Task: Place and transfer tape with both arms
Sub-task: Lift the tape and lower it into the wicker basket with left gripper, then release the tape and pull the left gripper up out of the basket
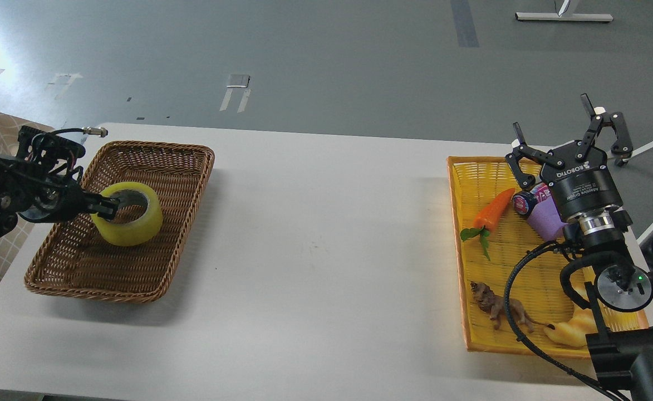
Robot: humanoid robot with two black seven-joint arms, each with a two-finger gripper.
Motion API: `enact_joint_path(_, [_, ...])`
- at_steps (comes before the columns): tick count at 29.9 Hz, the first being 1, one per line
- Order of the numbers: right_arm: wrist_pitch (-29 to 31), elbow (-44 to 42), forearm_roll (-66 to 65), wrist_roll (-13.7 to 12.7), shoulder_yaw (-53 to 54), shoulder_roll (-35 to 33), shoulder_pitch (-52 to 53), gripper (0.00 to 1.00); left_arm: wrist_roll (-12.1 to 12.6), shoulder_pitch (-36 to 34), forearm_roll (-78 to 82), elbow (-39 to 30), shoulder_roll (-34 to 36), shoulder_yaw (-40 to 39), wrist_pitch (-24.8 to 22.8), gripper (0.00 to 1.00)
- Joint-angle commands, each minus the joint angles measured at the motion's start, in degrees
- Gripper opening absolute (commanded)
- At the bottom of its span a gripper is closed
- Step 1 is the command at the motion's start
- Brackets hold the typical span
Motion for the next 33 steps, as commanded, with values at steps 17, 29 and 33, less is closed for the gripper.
enact_joint_path(17, [0.0, -0.2, 0.0, 0.0, 0.0, 0.1, -0.6, 1.0, -0.1, 0.9, -3.5, 0.4, -0.3, 0.0, 0.5, 0.12])
enact_joint_path(29, [0.0, -0.2, 0.0, 0.0, 0.0, 0.1, -0.7, 1.0, -0.2, 0.8, -8.6, 0.2, 0.2, -0.3, 1.2, 0.76])
enact_joint_path(33, [0.0, -0.3, 0.0, 0.0, 0.0, 0.1, -0.7, 1.0, -0.4, -0.5, -10.7, -0.9, 1.7, -1.1, 1.6, 0.8])
